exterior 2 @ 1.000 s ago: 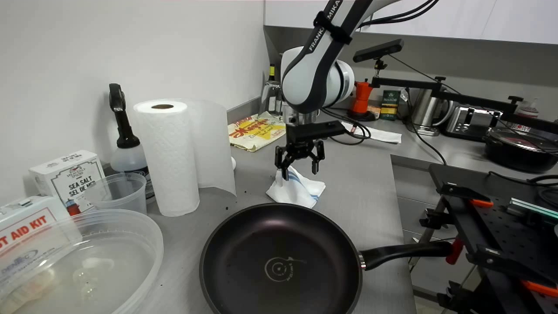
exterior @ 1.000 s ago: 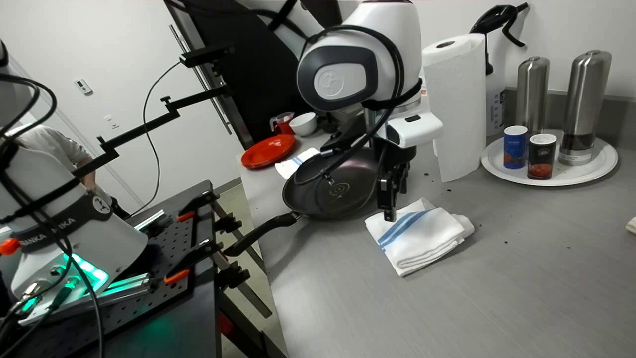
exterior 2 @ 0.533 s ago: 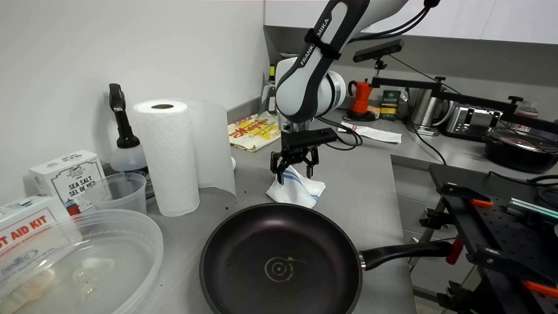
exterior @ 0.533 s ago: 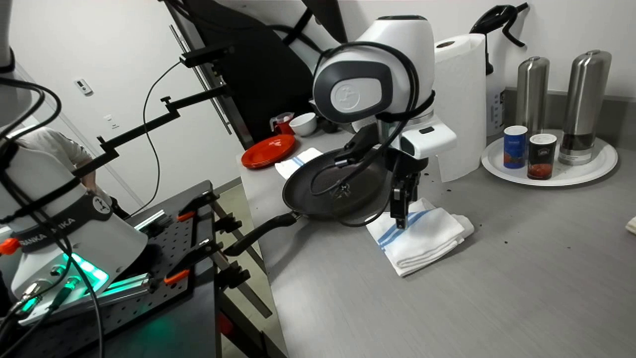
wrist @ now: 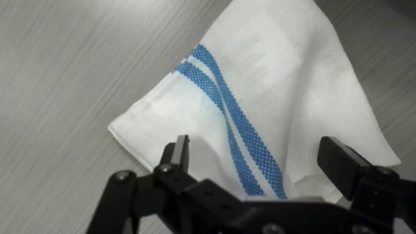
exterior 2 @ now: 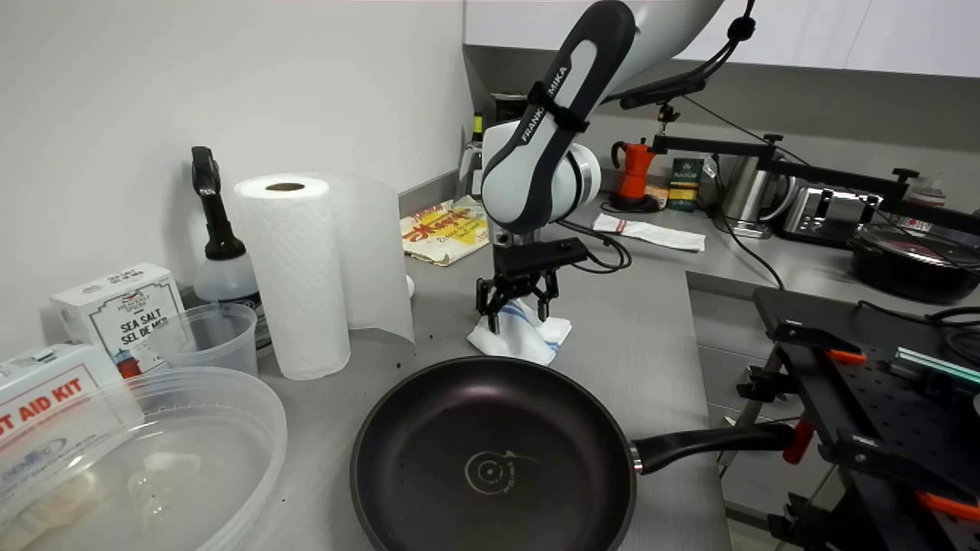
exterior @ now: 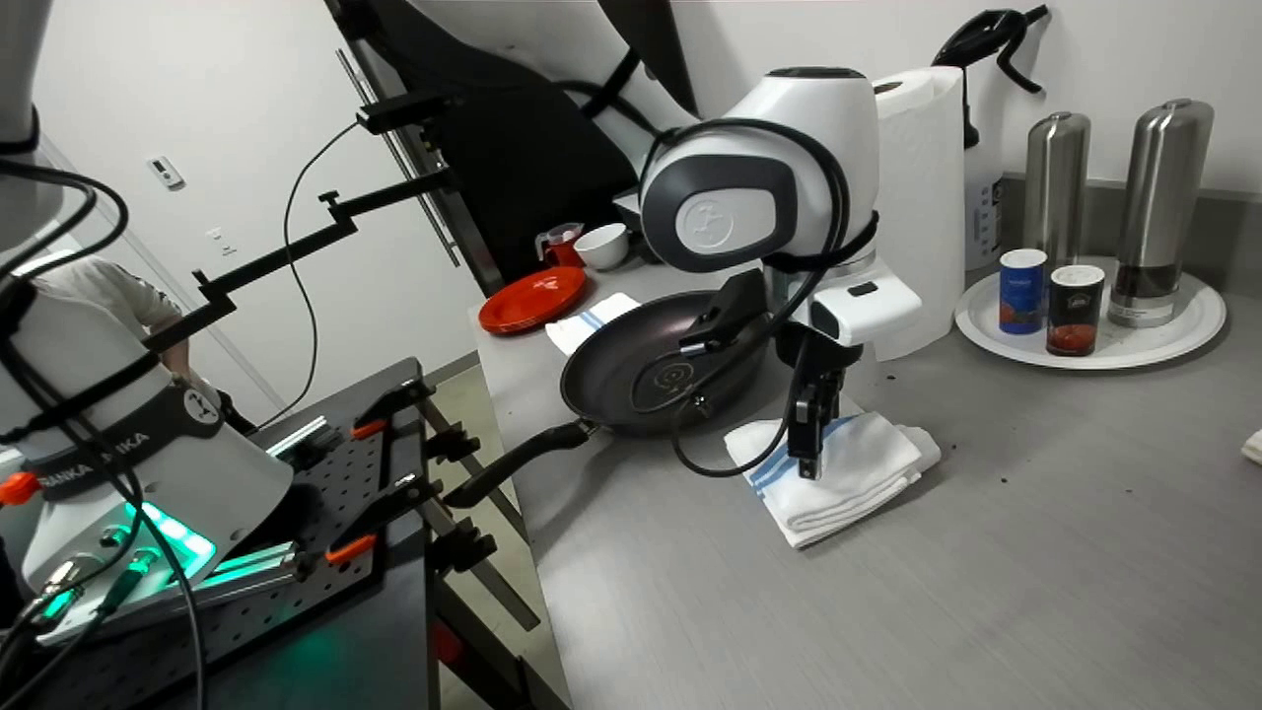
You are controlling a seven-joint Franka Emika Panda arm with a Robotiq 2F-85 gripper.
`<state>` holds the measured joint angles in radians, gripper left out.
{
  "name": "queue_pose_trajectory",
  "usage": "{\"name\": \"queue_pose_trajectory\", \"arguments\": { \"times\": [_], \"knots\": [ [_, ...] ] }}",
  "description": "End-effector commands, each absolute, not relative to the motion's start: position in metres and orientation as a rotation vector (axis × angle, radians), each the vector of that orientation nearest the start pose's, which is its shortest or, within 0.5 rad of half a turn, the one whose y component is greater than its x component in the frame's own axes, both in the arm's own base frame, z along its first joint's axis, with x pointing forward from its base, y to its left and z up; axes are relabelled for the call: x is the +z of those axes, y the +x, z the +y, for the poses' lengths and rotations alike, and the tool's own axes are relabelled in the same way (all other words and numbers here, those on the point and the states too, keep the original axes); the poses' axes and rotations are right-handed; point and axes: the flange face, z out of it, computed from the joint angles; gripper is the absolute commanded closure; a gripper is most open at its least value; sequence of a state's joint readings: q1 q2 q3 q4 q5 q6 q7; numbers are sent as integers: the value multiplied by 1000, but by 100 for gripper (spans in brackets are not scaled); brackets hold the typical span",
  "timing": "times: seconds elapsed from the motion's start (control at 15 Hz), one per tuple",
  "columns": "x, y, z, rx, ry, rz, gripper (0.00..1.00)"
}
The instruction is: Use the right towel to wipe the pan
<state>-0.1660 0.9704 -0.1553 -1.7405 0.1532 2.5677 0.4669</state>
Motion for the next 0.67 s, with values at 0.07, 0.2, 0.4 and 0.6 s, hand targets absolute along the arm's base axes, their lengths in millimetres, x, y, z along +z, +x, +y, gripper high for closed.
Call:
{"name": "queue_pose_trajectory", "arguments": {
  "times": [0.07,0.2,0.4,0.6],
  "knots": [
    [7,590,-201,215,-2909,1312,25],
    [5,589,-201,220,-2912,1307,32],
    [4,590,-203,229,-2917,1298,57],
    [6,592,-203,233,-2916,1299,79]
  ]
}}
